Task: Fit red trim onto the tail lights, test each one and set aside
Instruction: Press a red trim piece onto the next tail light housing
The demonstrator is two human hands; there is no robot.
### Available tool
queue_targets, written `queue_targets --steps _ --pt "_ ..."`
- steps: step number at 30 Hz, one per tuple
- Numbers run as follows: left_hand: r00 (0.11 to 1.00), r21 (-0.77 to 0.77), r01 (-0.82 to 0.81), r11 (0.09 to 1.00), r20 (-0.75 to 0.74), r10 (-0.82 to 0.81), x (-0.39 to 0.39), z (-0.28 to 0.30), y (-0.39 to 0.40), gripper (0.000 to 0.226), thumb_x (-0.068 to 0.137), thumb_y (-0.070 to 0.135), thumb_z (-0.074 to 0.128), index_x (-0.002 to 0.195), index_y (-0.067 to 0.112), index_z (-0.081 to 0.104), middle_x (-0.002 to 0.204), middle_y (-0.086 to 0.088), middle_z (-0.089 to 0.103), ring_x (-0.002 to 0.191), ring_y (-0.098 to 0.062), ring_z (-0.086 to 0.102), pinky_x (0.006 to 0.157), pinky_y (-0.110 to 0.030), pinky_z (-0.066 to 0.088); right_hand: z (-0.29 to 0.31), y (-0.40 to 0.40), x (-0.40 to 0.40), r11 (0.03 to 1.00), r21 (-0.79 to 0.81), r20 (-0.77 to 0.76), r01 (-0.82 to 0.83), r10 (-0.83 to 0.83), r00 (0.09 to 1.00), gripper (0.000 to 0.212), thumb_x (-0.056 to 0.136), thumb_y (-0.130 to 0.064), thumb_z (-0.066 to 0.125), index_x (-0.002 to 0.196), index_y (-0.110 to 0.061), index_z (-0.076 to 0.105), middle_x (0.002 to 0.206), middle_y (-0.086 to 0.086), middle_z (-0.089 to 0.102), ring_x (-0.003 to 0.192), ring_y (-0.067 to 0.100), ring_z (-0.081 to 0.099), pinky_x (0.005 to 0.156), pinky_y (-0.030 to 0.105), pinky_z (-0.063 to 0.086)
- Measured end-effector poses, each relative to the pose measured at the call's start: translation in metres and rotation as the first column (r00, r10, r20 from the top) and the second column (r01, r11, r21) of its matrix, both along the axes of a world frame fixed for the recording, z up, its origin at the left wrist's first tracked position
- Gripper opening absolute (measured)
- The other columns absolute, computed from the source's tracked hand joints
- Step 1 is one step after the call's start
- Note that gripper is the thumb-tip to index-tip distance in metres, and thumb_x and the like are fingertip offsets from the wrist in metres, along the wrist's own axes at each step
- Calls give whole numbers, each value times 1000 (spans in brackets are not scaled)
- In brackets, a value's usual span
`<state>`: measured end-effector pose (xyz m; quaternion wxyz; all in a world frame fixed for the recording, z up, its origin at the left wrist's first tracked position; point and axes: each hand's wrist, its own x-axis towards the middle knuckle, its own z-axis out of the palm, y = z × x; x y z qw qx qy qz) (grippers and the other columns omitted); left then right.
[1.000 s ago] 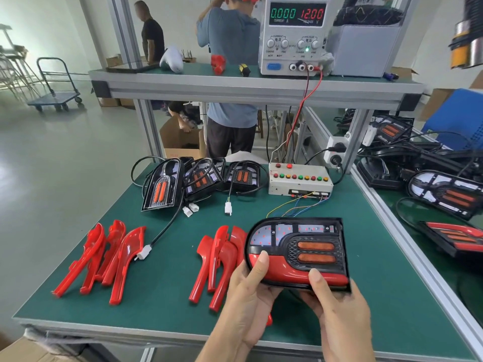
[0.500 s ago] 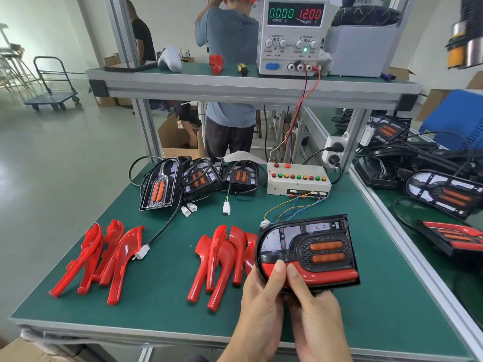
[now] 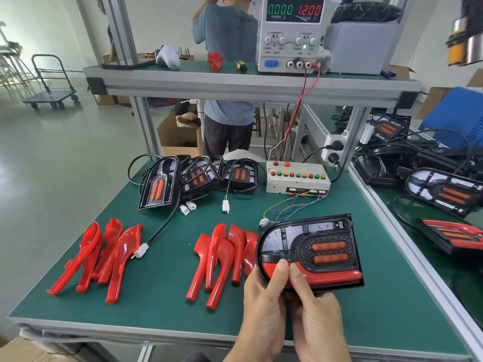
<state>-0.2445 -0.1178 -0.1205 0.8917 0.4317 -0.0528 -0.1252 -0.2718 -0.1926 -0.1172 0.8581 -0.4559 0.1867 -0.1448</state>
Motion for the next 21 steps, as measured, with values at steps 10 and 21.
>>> queue_targets --steps 10,21 --pt "995 26 29 999 -91 -27 2 -5 2 60 73 35 90 119 2 69 121 -29 69 115 -43 67 91 -41 58 -4 0 -4 1000 -10 -91 14 -15 996 51 67 -36 77 97 5 76 93 21 78 81 28 77 63 30 60" --pt "978 17 -22 1000 -205 25 13 0 3 55 79 43 77 127 17 68 123 -11 73 116 -29 68 101 -46 52 31 -82 -57 710 -345 -21 -614 648 761 49 110 -20 33 117 -45 75 124 -18 70 120 -16 54 111 10 31"
